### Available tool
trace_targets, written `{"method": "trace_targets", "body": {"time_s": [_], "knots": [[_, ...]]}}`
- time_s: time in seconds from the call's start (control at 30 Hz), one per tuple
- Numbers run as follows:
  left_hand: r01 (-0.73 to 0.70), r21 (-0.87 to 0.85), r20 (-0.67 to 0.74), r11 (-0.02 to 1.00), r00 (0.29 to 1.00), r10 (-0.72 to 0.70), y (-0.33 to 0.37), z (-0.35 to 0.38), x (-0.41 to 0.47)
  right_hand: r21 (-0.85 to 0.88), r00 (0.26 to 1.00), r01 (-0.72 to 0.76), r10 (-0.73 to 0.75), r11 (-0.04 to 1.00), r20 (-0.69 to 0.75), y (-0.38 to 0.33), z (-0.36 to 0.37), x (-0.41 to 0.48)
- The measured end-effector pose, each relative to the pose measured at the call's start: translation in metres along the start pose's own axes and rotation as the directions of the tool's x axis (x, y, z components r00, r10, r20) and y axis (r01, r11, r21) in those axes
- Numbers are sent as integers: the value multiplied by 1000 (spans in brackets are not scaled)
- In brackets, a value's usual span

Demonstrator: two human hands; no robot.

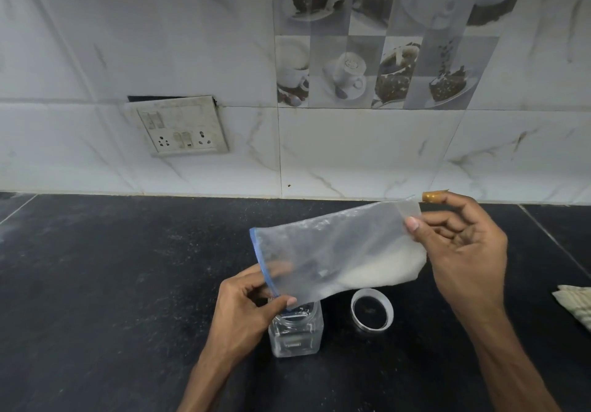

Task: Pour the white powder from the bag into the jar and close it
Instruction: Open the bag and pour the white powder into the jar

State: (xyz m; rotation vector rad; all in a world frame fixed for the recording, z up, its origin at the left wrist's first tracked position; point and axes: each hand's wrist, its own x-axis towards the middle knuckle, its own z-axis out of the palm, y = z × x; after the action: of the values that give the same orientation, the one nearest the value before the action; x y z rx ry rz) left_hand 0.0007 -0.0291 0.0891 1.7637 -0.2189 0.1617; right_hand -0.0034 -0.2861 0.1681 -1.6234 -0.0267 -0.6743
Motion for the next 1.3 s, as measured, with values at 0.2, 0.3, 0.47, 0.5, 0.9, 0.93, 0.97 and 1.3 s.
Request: {"method": "trace_targets", "body": {"time_s": [0.2, 0.3, 0.47, 0.5, 0.9, 0.93, 0.97, 1.3], "knots": [[-6, -9, -3, 1000, 1000, 6, 0, -2, -1, 15, 1000, 11, -11, 1000, -7, 0, 3, 2], [-16, 7, -10, 1000, 1000, 16, 0, -2, -1, 18, 1000, 15, -15, 1000, 10, 0, 5, 4], [-25, 36, -4, 999, 1000, 25, -3, -2, -1, 43, 1000, 29, -29, 999, -1, 0, 9, 4], [-25, 43, -7, 999, 1000, 25, -2, -2, -1, 42, 1000, 30, -30, 999, 5, 0, 10, 4], [-10, 4, -12, 1000, 1000, 10, -5, -4, -1, 44, 996, 84, -85, 995, 25, 5, 11, 10], [-4, -1, -9, 1000, 1000, 4, -6, -4, 0, 44, 995, 92, -94, 995, 29, 6, 10, 10], [-3, 7, -5, 1000, 1000, 3, -7, -5, 0, 30, 993, 107, -108, 994, 48, 8, 10, 10], [-10, 35, 36, 999, 999, 9, -2, -8, -1, -201, 941, 305, -263, 931, 213, 18, 3, 6]]}}
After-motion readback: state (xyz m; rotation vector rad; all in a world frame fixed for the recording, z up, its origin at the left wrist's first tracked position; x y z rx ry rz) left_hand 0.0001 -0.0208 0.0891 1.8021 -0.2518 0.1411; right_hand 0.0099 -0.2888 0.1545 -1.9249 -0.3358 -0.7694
